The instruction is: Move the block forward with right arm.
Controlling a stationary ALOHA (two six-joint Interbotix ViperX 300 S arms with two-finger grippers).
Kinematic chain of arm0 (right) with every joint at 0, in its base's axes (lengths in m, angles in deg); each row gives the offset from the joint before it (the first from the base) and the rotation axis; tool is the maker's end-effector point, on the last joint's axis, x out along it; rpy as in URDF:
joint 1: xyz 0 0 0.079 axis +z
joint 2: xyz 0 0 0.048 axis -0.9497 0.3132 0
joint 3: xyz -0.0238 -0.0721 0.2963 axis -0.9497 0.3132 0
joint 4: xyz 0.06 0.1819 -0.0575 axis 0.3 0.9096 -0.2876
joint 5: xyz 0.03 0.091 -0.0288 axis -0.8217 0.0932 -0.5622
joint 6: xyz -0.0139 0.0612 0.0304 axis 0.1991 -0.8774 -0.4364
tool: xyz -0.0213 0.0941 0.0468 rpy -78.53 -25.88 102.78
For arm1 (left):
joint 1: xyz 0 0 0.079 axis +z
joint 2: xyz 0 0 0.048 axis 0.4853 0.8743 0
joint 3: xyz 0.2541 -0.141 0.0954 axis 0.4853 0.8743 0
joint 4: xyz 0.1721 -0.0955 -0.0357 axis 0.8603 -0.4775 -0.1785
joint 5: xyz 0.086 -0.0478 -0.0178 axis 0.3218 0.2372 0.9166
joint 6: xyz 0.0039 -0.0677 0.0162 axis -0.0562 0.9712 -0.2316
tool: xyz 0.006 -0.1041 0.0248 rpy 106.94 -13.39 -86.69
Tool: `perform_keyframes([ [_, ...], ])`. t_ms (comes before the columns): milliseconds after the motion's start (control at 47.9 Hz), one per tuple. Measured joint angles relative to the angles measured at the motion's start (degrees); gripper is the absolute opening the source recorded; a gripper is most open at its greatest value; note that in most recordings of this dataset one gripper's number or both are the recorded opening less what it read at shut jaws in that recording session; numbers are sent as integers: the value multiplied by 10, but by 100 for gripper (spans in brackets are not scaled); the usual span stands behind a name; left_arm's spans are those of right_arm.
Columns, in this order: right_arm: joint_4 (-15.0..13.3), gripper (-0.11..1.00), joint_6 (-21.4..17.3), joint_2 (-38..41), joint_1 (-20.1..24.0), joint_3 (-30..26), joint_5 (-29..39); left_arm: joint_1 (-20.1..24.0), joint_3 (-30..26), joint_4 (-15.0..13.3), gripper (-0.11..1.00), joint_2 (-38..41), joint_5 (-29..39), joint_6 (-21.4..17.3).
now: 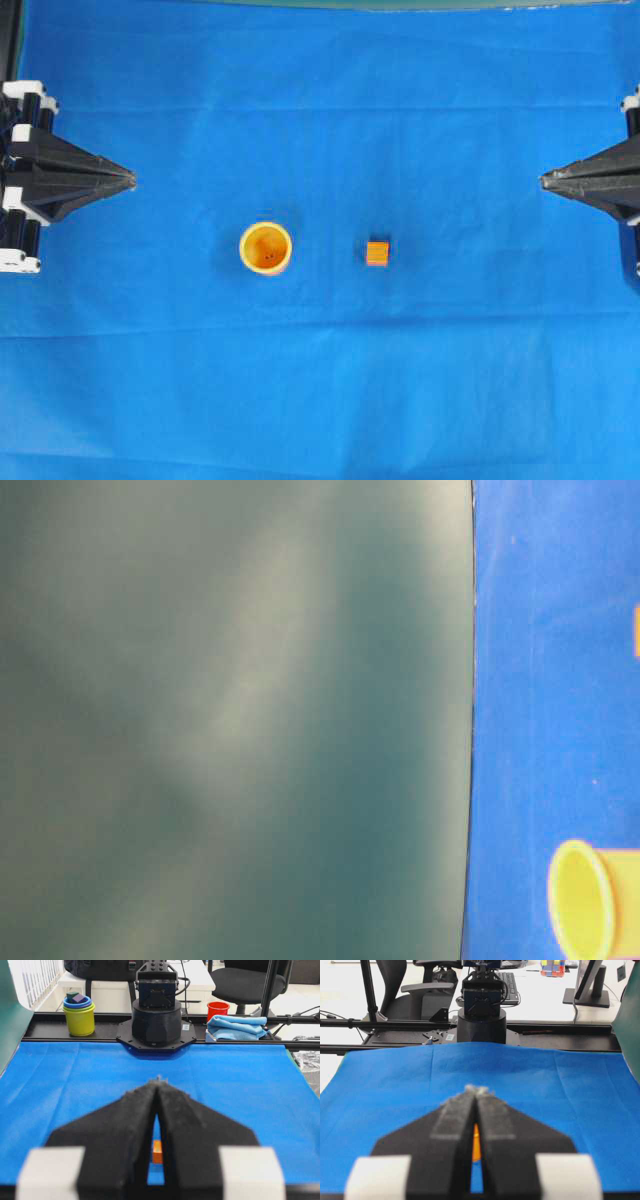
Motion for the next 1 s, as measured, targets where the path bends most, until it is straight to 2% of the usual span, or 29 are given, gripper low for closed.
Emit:
perform_keyframes([
  [146,4,0,-14,3,0,-19,34,0,-10,1,0,1,47,4],
  [355,9,0,-43,34,0,-101,202,0,-17,2,0,1,80,6],
  [542,8,0,-99,91,-10,-173,324,0,-18,3,0,1,81,6],
  [709,8,0,-123,149,-27,-218,382,0,-17,3,0,1,81,6],
  [1001,8,1,-125,246,-29,-266,459,-1,-17,2,0,1,82,6],
])
